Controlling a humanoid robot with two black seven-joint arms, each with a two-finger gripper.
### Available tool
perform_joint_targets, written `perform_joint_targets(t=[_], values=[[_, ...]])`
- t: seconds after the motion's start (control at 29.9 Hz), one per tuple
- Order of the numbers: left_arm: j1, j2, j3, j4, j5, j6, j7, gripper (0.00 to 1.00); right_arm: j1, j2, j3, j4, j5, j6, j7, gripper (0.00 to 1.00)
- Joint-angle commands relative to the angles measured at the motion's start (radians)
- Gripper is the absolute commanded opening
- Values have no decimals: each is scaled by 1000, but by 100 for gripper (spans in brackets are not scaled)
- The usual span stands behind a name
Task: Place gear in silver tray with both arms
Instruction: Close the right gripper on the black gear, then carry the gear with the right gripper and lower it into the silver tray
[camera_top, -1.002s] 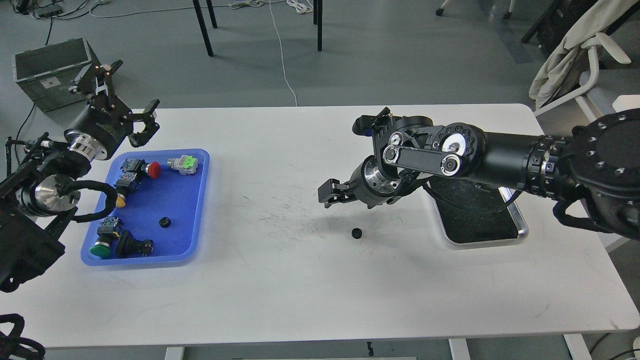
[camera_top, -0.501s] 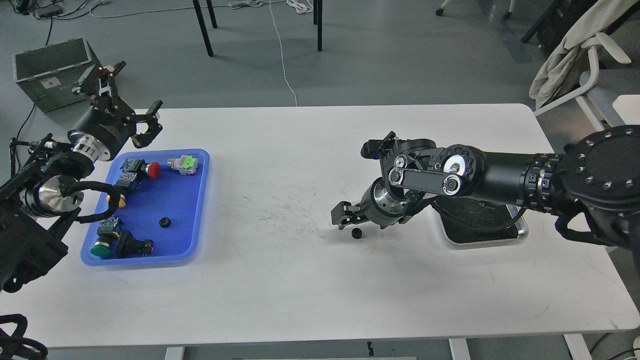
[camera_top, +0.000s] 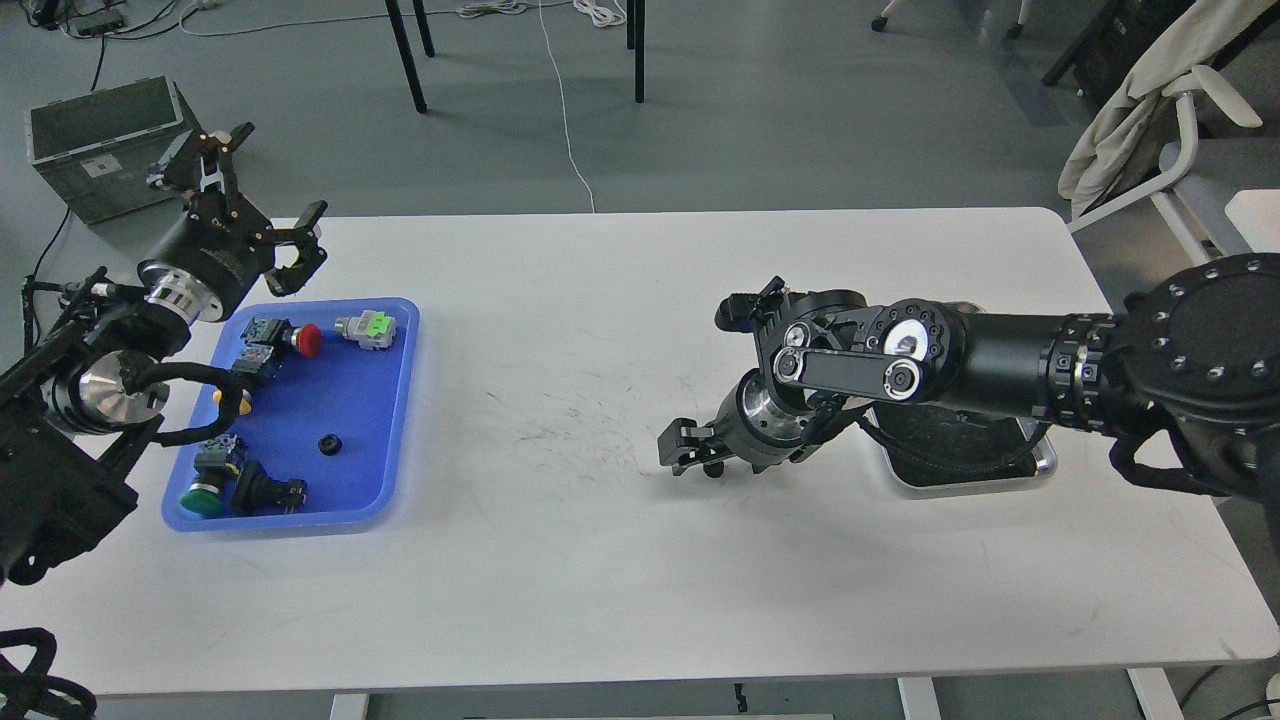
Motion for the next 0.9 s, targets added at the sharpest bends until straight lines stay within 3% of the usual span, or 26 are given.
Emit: perform_joint_targets(t=[0.0,0.13,0.2,0.27,0.3,0.67,0.87], values=[[0,0,0,0,0,0,-1,98,0,0,0,-1,-4,0,0,68],[0,0,0,-1,0,1,-1,98,1,0,0,-7,-7,0,-2,43],[0,0,0,-1,0,1,1,98,3,0,-2,-9,-13,0,-2,36],[0,0,0,-1,0,1,1,98,1,0,0,-9,-13,0,-2,6],[0,0,0,-1,0,1,-1,98,1,0,0,-12,-13,0,-2,2],[1,3,0,-1,0,1,-1,98,12,0,-2,-14,-15,0,-2,1],[1,3,0,-1,0,5,1,98,127,0,32,-15,-7,0,6,2]])
